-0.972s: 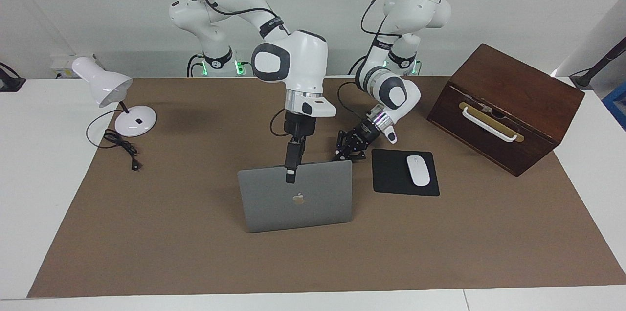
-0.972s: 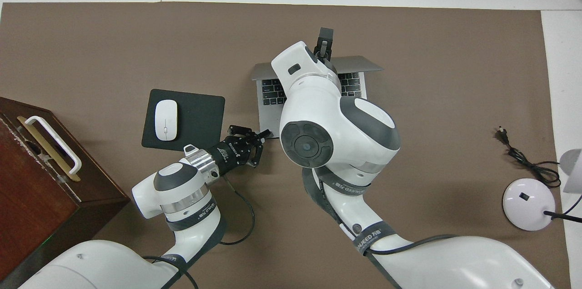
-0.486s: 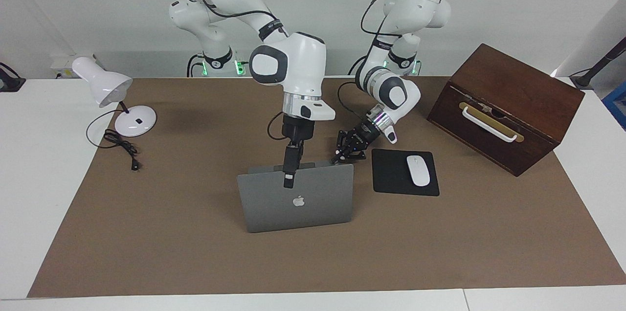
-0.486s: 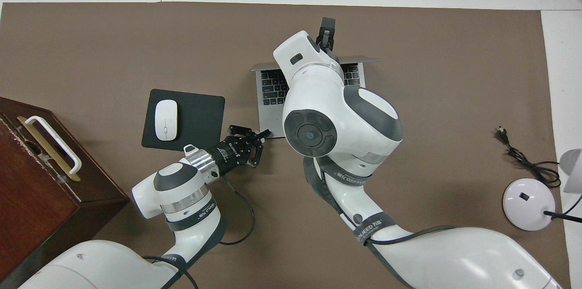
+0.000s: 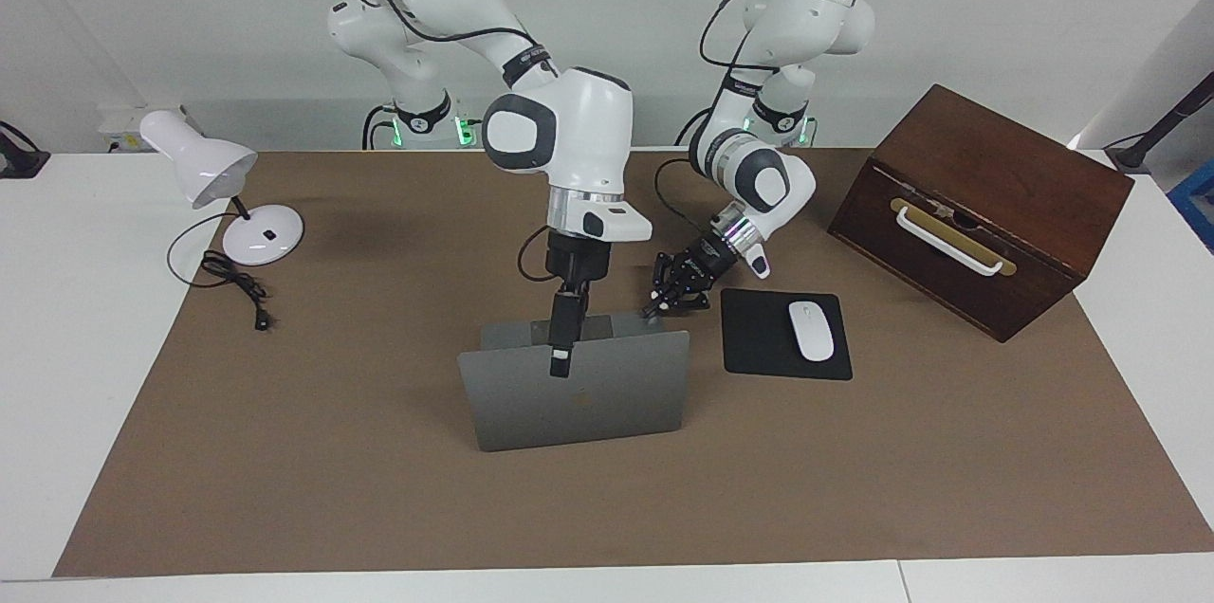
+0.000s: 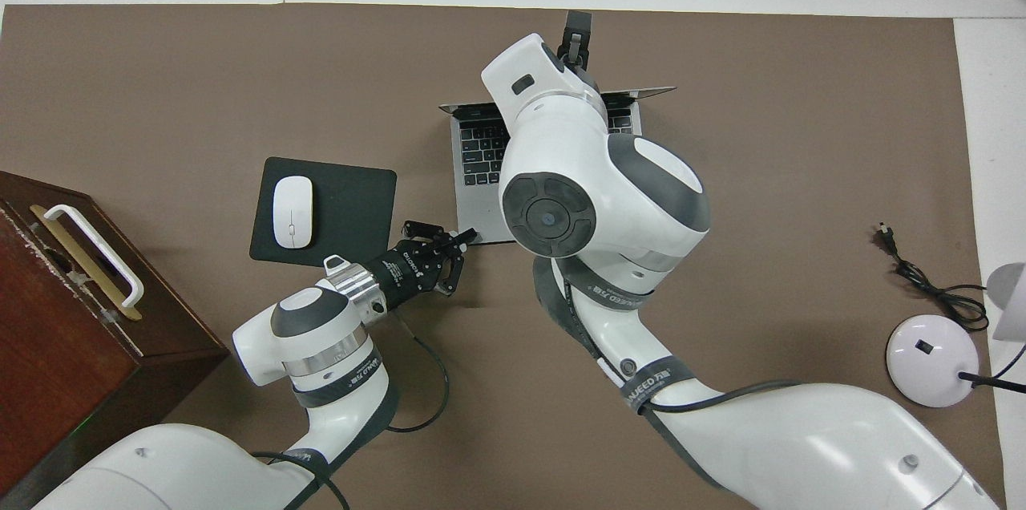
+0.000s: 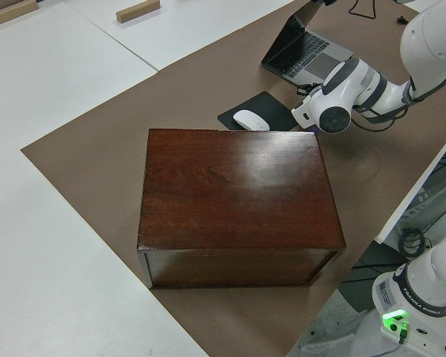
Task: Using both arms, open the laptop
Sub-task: 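Push the raised lid farther from the robot with the right gripper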
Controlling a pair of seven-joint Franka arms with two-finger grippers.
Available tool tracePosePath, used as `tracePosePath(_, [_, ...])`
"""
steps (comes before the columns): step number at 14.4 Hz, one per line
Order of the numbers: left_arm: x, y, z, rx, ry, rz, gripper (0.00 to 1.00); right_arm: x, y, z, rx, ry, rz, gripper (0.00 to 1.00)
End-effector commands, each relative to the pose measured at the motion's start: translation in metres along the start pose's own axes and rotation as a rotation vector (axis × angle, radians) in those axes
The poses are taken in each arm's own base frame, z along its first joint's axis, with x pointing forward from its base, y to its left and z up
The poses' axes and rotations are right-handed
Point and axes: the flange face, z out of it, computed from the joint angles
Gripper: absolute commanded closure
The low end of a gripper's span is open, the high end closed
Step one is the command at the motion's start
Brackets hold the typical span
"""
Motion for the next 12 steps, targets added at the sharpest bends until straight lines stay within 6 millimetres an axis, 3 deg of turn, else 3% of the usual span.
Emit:
tracePosePath(1, [0.016,0.006,0.002,-0.019,0.021,-0.008,1.00,-0.001,0.012,0.006,-0.028,-0.005,-0.022,0.00])
tracePosePath(12, [0.016,0.007,0.001,-0.022,0.017,-0.010,1.00,0.006,0.029,0.014,-0.077,0.001,-0.024,0.00])
